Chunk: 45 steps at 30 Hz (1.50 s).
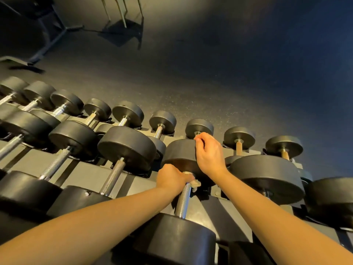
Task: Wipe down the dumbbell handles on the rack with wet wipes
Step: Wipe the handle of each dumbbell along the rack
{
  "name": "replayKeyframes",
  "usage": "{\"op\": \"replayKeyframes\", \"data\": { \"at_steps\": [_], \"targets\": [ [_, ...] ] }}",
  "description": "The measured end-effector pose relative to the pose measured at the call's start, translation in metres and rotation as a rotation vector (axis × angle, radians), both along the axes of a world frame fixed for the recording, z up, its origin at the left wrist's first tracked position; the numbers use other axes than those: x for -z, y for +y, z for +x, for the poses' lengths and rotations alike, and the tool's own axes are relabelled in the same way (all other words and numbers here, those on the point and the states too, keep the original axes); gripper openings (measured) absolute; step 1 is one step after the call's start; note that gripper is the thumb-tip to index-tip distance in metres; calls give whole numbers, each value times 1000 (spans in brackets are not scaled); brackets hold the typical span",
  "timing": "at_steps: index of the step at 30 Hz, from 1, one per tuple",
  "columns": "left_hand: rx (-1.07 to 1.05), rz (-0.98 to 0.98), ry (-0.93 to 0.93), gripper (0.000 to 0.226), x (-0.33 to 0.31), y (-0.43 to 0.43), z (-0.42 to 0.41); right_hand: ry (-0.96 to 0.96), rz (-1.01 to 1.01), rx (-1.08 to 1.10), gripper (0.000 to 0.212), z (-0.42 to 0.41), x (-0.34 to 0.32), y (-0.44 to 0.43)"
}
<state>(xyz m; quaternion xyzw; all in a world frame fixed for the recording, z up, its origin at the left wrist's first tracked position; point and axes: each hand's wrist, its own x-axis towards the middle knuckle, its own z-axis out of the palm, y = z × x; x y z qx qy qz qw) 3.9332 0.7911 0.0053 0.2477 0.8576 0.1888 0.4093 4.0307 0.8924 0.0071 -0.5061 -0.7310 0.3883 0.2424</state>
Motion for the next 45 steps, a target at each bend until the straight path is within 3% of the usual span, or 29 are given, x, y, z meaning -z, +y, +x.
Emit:
{"op": "replayKeyframes", "data": {
  "at_steps": [4, 7, 13, 15, 18, 20, 24, 28, 30, 31, 33, 35, 36, 38, 40, 42, 45],
  "targets": [
    [-142, 4, -213, 25, 2, -2, -2, 10, 14, -3, 22, 3, 2, 1],
    [-277, 18, -503, 14, -2, -7, -16, 10, 3, -8, 22, 2, 2, 1],
    [-391, -150, -859, 25, 13, -11, -16, 18, 16, -31, 20, 3, 2, 3],
    [-257, -204, -735, 22, 6, -11, -17, 23, 27, -24, 18, 8, -6, -3],
    [16, -132, -310, 19, -3, -13, -27, 65, 110, 25, 9, 38, -26, -25],
    [85, 23, -170, 20, -10, -18, -28, 70, -86, 19, 5, 60, -41, -43],
    [61, 196, -246, 29, -26, -15, -6, 117, -833, 7, 20, 70, -48, -62],
    [-138, 32, -506, 28, -41, -5, 5, 210, -967, 219, 10, 60, -29, -67],
    [-43, -14, -532, 29, -48, -7, -2, 175, -1003, 330, 10, 56, -15, -68],
    [69, -4, -459, 27, -51, -10, -8, 160, -1031, 391, 10, 54, -7, -67],
    [339, 96, -34, 20, -52, -14, -21, 152, -1056, 548, 9, 47, 9, -64],
    [448, 276, 434, 14, -56, -15, -35, 162, -1048, 669, 7, 35, 22, -65],
    [461, 383, 527, 15, -57, -13, -41, 184, -1059, 693, 6, 27, 26, -67],
    [556, 467, 510, 44, -53, -5, -51, 239, -1106, 712, 13, 12, 28, -72],
    [647, 427, 405, 65, -46, 3, -57, 266, -1145, 726, 17, 3, 31, -75],
    [642, 426, 368, 69, -39, 8, -59, 212, -1164, 651, 23, 4, 32, -78],
    [624, 452, 409, 69, -33, 9, -60, -80, -1138, 323, 29, 14, 22, -87]
  ]
}}
